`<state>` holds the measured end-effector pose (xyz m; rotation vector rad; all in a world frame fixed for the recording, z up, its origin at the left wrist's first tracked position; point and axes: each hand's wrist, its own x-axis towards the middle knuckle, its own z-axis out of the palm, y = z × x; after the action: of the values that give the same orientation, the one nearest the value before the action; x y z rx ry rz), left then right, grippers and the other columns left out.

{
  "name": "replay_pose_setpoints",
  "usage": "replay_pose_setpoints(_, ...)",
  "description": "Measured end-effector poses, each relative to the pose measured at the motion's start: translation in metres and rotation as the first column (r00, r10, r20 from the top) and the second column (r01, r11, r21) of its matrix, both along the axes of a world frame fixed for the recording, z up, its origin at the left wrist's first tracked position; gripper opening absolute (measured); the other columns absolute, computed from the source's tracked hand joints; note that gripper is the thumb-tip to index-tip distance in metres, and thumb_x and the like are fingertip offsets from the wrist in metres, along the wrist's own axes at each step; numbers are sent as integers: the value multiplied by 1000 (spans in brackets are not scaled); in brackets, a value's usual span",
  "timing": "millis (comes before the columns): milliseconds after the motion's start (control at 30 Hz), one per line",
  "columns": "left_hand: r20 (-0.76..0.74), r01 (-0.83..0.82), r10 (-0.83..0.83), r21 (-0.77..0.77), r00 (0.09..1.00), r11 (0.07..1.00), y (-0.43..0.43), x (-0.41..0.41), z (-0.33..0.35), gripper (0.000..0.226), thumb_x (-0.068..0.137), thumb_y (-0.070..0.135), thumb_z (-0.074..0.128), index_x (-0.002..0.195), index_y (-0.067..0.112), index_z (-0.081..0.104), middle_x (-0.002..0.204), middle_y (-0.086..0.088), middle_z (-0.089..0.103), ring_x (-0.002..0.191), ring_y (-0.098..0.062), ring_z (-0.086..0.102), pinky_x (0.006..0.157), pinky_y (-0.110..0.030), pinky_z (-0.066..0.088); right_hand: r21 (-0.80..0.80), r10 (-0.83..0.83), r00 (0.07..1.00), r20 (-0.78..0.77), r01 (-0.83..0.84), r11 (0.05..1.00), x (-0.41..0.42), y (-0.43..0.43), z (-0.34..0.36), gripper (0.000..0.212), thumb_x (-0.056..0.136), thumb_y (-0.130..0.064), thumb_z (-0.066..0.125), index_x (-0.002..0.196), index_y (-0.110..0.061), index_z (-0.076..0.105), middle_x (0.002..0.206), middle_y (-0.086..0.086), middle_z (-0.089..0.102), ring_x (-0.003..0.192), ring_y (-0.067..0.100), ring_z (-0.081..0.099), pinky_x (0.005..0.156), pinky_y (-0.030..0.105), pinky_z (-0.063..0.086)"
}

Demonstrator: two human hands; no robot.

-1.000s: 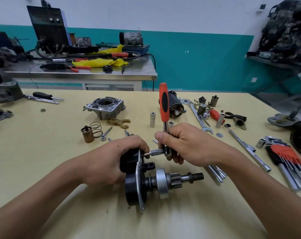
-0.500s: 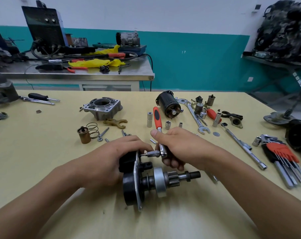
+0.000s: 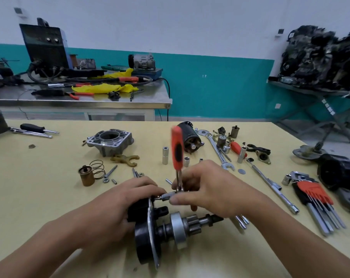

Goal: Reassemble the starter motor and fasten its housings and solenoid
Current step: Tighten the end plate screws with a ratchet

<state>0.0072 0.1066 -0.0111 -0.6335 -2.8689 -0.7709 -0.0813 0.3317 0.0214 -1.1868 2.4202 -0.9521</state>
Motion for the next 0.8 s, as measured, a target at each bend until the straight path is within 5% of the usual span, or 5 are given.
replay_pose_setpoints(200, -6, 5, -5, 21, 1000, 1000, 2, 2, -3, 58, 77, 48, 55, 134, 54, 49, 119, 26, 51, 114, 0, 53, 93, -21, 45, -23, -169, 874, 456, 201, 979, 1, -12, -11, 47, 91, -54, 63, 74, -10, 65, 57, 4, 68, 40, 12, 53, 45, 20, 41)
replay_pose_setpoints(300, 5, 3, -3, 53, 1000, 999, 1, 2, -3, 63, 71, 44, 45, 132, 58, 48, 119, 30, 50, 115, 2, 52, 94, -18, 44, -78, -98, 923, 373, 136, 988, 0, -5, -11, 43, 83, -54, 72, 75, -12, 73, 63, 4, 71, 51, 14, 62, 52, 25, 48)
replay_pose_setpoints(467, 15, -9, 8, 70, 1000, 997, 2, 1, -2, 50, 80, 27, 72, 125, 45, 61, 120, 25, 53, 116, 1, 54, 94, -15, 43, -210, 72, 966, 248, -18, 977, 1, 3, -4, 6, 80, -31, 83, 82, -28, 79, 66, -5, 72, 59, 10, 62, 59, 22, 49)
replay_pose_setpoints(633, -2, -18, 18, 39, 1000, 999, 4, 1, -1, 56, 80, 17, 77, 129, 37, 58, 117, 14, 54, 109, 3, 52, 92, -11, 41, -114, -140, 915, 380, 196, 974, 3, -9, -7, 45, 85, -56, 69, 63, -16, 66, 57, 2, 68, 43, 12, 54, 45, 20, 42)
replay_pose_setpoints(800, 23, -27, 27, 17, 999, 999, 2, 4, -1, 70, 84, 15, 76, 137, 51, 49, 119, 23, 49, 112, 3, 49, 94, -14, 42, -83, -76, 941, 329, 109, 991, 2, -4, -4, 35, 83, -47, 75, 76, -13, 75, 65, 2, 72, 53, 10, 58, 52, 23, 45)
